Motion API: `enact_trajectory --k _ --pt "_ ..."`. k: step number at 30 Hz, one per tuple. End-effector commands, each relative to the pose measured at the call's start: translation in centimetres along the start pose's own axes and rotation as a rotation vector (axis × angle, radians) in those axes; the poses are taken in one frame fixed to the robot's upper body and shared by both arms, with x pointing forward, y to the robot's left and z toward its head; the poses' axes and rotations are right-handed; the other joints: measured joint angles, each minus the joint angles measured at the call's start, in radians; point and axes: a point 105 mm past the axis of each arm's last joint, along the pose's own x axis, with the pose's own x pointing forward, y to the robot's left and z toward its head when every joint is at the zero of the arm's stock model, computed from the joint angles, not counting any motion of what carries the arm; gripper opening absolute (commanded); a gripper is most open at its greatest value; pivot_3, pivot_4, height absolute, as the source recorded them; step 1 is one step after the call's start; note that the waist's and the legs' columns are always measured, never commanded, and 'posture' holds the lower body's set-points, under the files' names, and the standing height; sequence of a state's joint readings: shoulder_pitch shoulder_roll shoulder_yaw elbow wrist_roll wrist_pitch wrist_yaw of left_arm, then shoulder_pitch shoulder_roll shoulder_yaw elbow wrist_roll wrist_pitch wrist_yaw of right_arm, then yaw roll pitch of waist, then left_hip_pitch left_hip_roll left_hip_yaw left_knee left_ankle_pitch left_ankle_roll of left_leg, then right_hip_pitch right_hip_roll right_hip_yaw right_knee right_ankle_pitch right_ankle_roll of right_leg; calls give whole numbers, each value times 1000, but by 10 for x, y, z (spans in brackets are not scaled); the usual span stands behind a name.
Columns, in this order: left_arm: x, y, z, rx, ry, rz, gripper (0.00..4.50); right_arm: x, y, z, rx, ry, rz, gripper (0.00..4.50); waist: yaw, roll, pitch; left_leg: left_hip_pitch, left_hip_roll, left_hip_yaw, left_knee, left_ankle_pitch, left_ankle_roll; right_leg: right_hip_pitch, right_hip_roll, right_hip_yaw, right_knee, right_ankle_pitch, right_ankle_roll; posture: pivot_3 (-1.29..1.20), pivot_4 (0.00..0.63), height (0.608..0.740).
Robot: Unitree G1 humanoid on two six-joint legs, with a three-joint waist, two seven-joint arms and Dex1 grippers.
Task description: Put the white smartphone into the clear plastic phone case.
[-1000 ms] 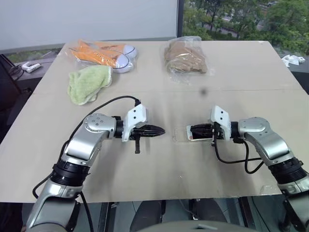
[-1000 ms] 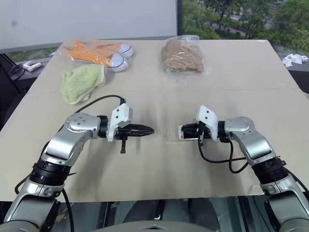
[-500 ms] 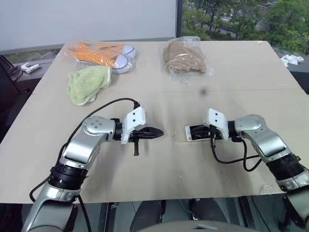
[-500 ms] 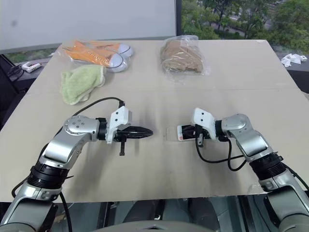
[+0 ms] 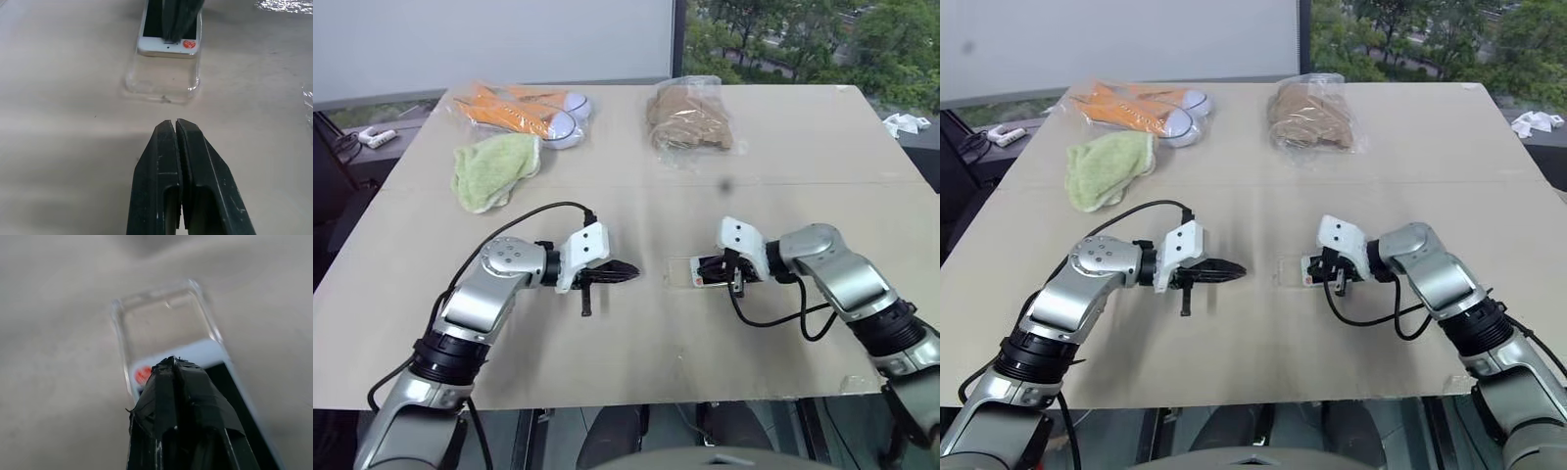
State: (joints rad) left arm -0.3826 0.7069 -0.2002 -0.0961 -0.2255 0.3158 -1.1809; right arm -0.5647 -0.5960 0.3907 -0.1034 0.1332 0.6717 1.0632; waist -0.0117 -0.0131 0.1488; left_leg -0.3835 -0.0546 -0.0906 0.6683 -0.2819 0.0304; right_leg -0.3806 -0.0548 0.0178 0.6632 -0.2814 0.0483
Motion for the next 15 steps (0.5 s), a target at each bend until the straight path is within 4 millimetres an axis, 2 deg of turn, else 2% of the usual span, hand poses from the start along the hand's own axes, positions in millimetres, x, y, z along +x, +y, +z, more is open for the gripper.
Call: enact_trajectory --k 1,4,8,13,15 --pt "4 2 0 24 -1 8 69 -10 1 5 49 -31 -15 0 1 0 0 0 0 0 0 0 0 0 0 0 0 0 0 0 150 740" --pt "10 2 0 16 -10 8 69 -23 1 22 47 -84 -31 0 1 0 1 -4 0 0 0 0 0 -3 0 0 0 0 0 0 150 740" --pt "18 9 -2 26 10 45 69 -51 2 46 55 -160 -71 0 0 0 1 -16 0 0 1 0 0 -16 0 0 3 0 0 0 150 740" --pt "29 15 -6 -7 15 57 69 -82 -6 33 87 -120 -172 0 5 0 1 -17 -1 0 1 0 0 -15 0 -1 1 0 0 0 150 740" --pt "34 19 -8 -6 15 69 69 -99 -14 22 113 -92 -237 0 7 0 1 -16 -1 0 1 0 0 -15 -1 0 1 0 0 0 150 740"
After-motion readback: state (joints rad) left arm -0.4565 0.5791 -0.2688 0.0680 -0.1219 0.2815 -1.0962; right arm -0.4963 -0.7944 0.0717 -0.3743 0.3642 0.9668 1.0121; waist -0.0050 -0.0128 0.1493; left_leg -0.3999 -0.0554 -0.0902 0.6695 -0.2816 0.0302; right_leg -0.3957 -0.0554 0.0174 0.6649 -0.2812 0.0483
